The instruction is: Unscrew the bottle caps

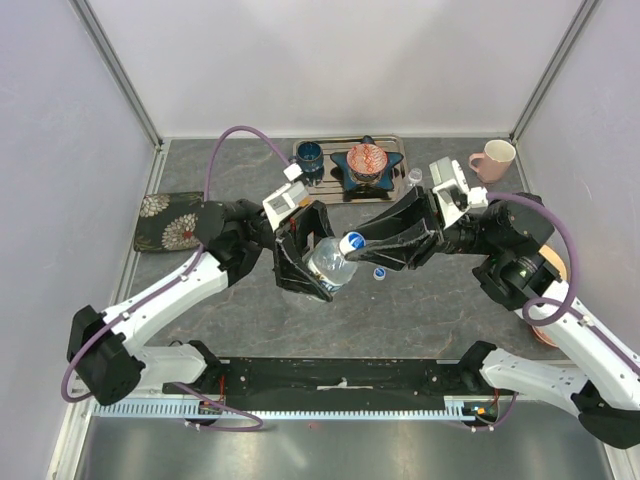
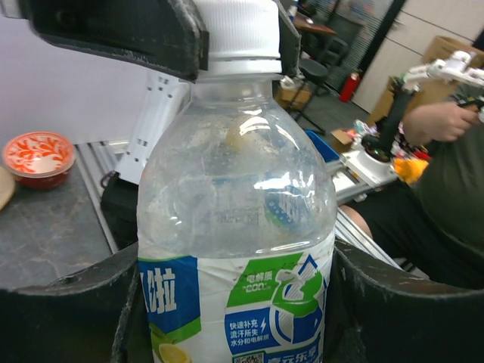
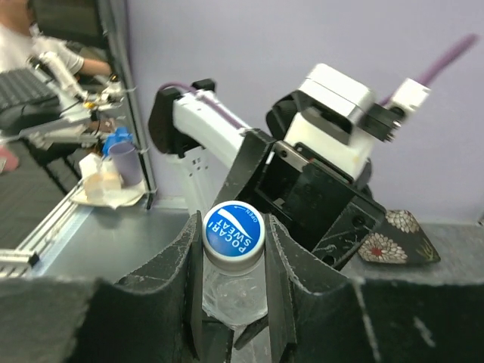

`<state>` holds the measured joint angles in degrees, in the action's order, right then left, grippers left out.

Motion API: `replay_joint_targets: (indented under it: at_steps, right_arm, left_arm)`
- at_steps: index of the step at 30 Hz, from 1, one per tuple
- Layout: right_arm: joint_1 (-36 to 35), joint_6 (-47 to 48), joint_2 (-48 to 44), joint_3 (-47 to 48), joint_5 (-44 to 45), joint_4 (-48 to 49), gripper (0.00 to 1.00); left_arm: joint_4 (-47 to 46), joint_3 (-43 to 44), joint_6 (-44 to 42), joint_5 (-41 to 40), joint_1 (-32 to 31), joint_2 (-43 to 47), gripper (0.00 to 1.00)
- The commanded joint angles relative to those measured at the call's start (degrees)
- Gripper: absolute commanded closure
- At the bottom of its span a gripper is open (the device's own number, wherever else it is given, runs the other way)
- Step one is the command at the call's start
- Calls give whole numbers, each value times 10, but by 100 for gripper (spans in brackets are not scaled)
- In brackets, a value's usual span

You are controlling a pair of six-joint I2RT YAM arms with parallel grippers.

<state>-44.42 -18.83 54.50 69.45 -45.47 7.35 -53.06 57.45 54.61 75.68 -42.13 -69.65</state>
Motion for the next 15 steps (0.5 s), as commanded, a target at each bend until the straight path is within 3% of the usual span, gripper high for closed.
replay_joint_targets:
  at_steps: [1, 6, 11, 12, 14, 15]
  right_arm:
    - [-7, 24, 18, -8, -189, -32, 100]
    - [-7, 34, 25, -19, -238, -34, 100]
    - [-7, 33, 19, -24, -211, -41, 100]
    - [-7, 31, 15, -23, -164, -45, 87]
    - [-6, 26, 1, -14, -103, -64, 72]
    - [-7, 21, -5, -10, -57, -71, 55]
  left_arm:
    - [-218, 18, 187, 18, -1, -27, 52]
    - [-241, 22, 201, 25, -1, -47, 52]
    - [-220, 25, 181, 39, 0, -53, 53]
    - [-173, 26, 168, 41, 1, -50, 53]
    - [-94, 25, 93, 44, 2, -39, 53]
    - [-44, 26, 55, 43, 2, -24, 52]
